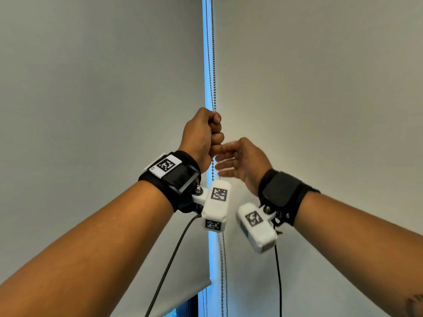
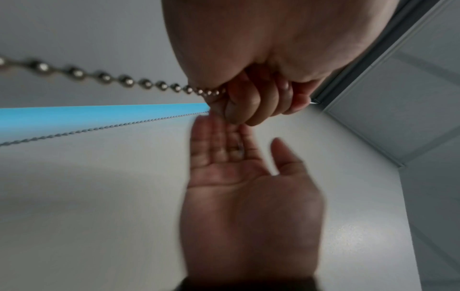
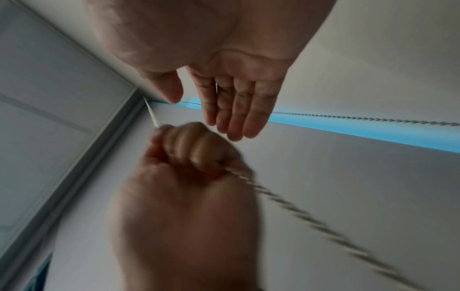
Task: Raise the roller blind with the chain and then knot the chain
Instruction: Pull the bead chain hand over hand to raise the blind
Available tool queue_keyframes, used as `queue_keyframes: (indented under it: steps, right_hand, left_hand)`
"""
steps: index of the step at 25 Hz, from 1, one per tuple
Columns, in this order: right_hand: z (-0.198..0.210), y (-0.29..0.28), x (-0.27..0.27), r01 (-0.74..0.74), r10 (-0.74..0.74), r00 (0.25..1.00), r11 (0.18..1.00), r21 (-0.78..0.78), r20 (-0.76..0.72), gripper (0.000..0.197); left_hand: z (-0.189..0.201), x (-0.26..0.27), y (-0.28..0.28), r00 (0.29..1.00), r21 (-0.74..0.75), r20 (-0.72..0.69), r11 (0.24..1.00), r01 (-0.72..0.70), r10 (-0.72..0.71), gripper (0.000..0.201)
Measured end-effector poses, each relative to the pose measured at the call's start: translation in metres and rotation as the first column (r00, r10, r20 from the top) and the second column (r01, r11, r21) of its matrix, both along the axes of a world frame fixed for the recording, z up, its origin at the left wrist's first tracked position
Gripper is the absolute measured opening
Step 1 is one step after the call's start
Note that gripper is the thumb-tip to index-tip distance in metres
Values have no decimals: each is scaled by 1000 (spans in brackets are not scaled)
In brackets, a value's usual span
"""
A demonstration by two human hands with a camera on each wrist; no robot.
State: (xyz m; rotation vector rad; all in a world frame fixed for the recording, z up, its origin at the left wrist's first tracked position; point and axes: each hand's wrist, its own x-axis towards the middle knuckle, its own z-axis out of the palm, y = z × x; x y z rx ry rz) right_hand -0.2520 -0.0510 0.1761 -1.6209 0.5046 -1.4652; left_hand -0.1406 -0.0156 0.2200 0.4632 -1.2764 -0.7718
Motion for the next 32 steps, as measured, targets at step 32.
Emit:
queue_keyframes:
  steps: [32]
  right_hand:
    - [-7, 21, 22, -158, 159, 987, 987, -41, 21, 34]
  left_hand:
    - [-4, 13, -5, 982, -65, 165, 992, 106, -94, 23]
